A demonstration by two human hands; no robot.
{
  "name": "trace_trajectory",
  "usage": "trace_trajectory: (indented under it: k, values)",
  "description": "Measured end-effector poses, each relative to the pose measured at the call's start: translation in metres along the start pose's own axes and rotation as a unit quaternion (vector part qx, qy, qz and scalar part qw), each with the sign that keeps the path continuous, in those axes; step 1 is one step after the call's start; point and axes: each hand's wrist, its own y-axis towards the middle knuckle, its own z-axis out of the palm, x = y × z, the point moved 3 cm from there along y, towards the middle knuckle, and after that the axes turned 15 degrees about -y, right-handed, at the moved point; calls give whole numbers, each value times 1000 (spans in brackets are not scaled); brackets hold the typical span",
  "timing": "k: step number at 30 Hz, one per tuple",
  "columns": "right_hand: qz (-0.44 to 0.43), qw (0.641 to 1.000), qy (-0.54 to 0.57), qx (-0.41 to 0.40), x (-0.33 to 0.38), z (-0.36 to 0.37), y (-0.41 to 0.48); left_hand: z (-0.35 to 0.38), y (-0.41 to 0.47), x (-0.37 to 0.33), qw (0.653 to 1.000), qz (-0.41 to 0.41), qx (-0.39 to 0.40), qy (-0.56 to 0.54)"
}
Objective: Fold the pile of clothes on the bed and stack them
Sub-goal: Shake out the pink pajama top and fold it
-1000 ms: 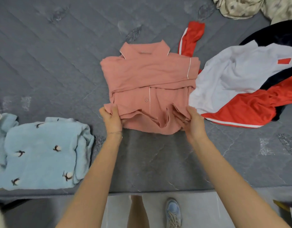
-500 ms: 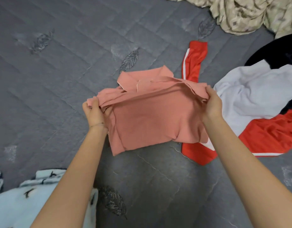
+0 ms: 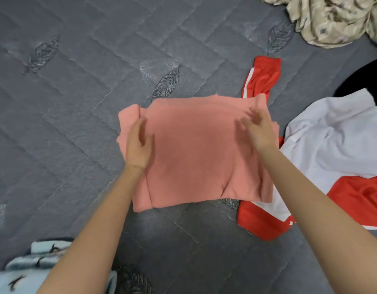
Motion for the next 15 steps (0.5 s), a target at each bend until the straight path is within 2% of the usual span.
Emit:
trace_trajectory:
  k: [1,3,4,6,8,10,13,15]
  values:
    - [-15,998,-52,-29,-4,-1,-3,2,-5,6,995,32,46,87]
    - [-32,981,-185,-39,-13,-2,-1,5,-12,21,963,25,84,253]
    - [-25,968,-247,-24,-20,-2,1,3,-17,25,945,7,77,317]
    - [25,946,-321,19,-40,-5,3,-10,-25,37,928,-46,33,368]
    - [58,945,-318,42,-57,-11,3,-25,-32,45,931,-115,-4,348]
    - [35,962,-269,25,-62,-14,2,-34,-40,48,938,-152,-21,310]
    - [18,988,-143,-48,-59,-22,-10,-41,-53,48,957,-158,-70,235]
    - [37,993,-81,-82,-57,-26,-25,-42,-64,44,963,-156,-109,193]
